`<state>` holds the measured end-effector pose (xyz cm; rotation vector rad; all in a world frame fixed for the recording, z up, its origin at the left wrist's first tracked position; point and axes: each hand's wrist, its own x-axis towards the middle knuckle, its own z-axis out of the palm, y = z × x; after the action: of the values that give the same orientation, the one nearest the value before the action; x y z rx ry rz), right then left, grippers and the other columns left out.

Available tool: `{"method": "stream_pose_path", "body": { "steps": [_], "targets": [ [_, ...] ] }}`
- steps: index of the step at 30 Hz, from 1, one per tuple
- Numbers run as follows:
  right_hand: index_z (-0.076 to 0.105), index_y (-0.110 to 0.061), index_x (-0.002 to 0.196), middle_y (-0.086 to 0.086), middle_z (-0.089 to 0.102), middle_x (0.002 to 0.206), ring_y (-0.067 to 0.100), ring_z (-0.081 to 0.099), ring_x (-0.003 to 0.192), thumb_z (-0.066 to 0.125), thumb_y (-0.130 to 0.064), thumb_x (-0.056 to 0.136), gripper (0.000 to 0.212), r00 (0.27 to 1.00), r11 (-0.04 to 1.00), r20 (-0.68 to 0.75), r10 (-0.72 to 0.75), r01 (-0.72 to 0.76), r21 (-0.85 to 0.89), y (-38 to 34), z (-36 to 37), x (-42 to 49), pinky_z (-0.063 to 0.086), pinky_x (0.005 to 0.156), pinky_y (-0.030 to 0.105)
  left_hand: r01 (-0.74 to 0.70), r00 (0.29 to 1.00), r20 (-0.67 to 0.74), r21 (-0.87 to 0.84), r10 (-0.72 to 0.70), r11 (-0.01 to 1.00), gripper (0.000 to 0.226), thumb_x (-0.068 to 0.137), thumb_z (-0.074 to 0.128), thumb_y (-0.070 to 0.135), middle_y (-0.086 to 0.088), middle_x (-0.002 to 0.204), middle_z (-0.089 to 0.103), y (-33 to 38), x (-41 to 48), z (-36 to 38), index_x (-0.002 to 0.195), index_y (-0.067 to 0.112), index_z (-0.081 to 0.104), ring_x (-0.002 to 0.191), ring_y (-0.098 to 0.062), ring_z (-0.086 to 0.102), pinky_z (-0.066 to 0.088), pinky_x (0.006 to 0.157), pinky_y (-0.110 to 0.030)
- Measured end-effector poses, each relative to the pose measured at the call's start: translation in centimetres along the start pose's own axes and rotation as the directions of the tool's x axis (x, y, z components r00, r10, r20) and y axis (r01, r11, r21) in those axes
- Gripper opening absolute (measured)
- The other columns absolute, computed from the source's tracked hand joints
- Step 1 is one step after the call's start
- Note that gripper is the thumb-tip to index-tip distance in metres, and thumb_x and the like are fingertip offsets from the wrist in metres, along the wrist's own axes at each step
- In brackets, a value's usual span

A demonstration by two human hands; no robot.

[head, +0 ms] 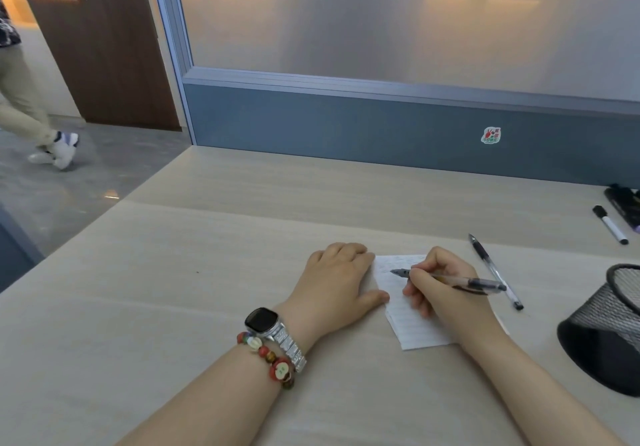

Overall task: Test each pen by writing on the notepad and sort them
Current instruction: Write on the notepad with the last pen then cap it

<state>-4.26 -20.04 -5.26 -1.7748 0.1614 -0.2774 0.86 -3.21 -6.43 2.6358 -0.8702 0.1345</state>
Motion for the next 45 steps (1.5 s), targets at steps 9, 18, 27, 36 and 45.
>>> {"method": "stream_pose_path", "body": {
  "steps": [9, 18, 27, 36, 45],
  "targets": [
    [0.053, -0.017, 0.059, -0.002, 0.061, 0.051, 0.007, 0.052, 0.046, 0.06, -0.004, 0.079, 0.025, 0.997, 0.995, 0.019, -0.071, 0.072, -0.062, 0.2, 0.4, -0.4, 0.04, 0.045, 0.015, -0.016, 1.0, 0.021, -0.003, 0.016, 1.0, 0.056, 0.084, 0.048, 0.053, 0.004, 0.145, 0.039, 0.1, 0.0, 0.0, 0.13, 0.022, 0.045, 0.134, -0.017, 0.028, 0.018, 0.108, -0.036],
    [0.058, -0.02, 0.067, 0.008, 0.06, 0.062, 0.017, 0.052, 0.059, 0.061, -0.006, 0.079, 0.019, 0.995, 0.984, 0.023, -0.101, 0.104, -0.144, 0.6, 0.3, -0.9, 0.042, 0.061, 0.03, 0.003, 1.0, 0.023, -0.02, -0.002, 1.0, 0.056, 0.083, 0.05, 0.053, 0.003, 0.145, 0.04, 0.3, 0.0, -0.1, 0.129, 0.021, 0.047, 0.134, -0.018, 0.03, 0.019, 0.11, -0.038],
    [0.059, -0.023, 0.068, -0.013, 0.058, 0.056, 0.001, 0.048, 0.053, 0.062, -0.008, 0.079, 0.019, 0.987, 0.971, 0.045, -0.153, 0.159, -0.181, 1.1, 0.2, -0.9, 0.037, 0.051, 0.01, 0.01, 1.0, 0.028, -0.025, -0.009, 1.0, 0.056, 0.084, 0.05, 0.052, 0.003, 0.145, 0.039, 0.4, 0.0, -0.1, 0.13, 0.02, 0.047, 0.134, -0.018, 0.029, 0.018, 0.111, -0.037],
    [0.058, -0.019, 0.067, 0.015, 0.062, 0.064, 0.015, 0.053, 0.059, 0.063, -0.006, 0.078, 0.017, 0.993, 0.98, 0.003, -0.121, 0.12, -0.159, 0.8, 0.3, -0.9, 0.042, 0.059, 0.028, 0.024, 0.999, 0.048, -0.033, -0.022, 0.999, 0.057, 0.084, 0.05, 0.052, 0.005, 0.147, 0.037, 0.4, 0.0, -0.1, 0.132, 0.021, 0.044, 0.136, -0.015, 0.026, 0.015, 0.114, -0.039],
    [0.055, -0.013, 0.063, -0.008, 0.054, 0.053, 0.006, 0.046, 0.051, 0.062, -0.007, 0.077, 0.016, 0.99, 0.972, -0.002, -0.138, 0.135, -0.191, 0.7, 0.3, -1.2, 0.037, 0.051, 0.016, 0.027, 0.998, 0.053, -0.042, -0.024, 0.999, 0.057, 0.084, 0.049, 0.052, 0.004, 0.147, 0.036, 0.4, -0.1, -0.1, 0.132, 0.021, 0.044, 0.136, -0.016, 0.026, 0.014, 0.114, -0.038]
  ]
}}
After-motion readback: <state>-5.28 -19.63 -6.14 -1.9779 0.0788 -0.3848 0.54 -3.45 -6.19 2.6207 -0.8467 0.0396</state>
